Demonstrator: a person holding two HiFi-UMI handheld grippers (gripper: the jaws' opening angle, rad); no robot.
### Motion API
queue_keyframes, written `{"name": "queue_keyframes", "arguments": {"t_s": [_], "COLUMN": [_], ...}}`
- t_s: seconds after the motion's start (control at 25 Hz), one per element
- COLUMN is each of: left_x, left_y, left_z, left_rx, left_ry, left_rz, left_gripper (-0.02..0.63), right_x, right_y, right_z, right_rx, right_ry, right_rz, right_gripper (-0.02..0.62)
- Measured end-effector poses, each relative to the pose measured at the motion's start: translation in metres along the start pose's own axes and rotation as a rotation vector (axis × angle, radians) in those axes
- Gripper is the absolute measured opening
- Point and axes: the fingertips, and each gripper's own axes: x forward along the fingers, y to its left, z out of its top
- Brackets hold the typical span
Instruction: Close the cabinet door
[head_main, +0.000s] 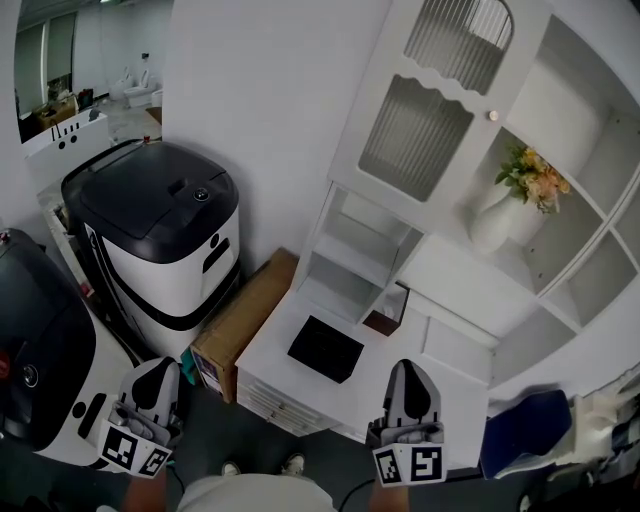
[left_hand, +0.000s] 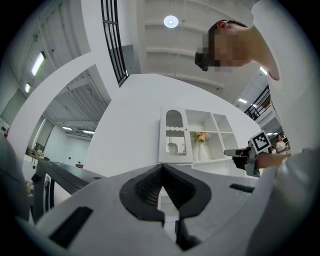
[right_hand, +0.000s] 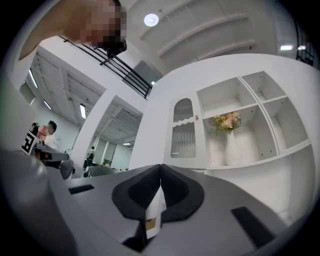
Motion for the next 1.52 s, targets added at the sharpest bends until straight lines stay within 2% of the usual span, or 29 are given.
{"name": "queue_keyframes", "arguments": {"t_s": [0.2, 0.68, 1.52], "left_x": [-0.002, -0.005, -0.020], "left_y": [-0.008, -0.020, -0.012], "left_z": [0.001, -0.005, -0.008], "left_rx": [-0.001, -0.033, -0.030], "left_ry": [-0.006, 0.004, 0.020], "left_rz": [-0.023, -0.086, -0.094], "left_gripper": [0.005, 0.005, 0.005], "right_x": [-0.008, -0.032, -0.040], "right_y": [0.002, 0.009, 0.027], "right_z": [-0.007, -0.023, -0.031], "right_rx": [0.062, 0.059, 0.044], "right_ry": [0.016, 0.075, 0.093], "right_rz": [0.011, -0.005, -0.026], "right_gripper": [0.000, 0.000, 0.000]}}
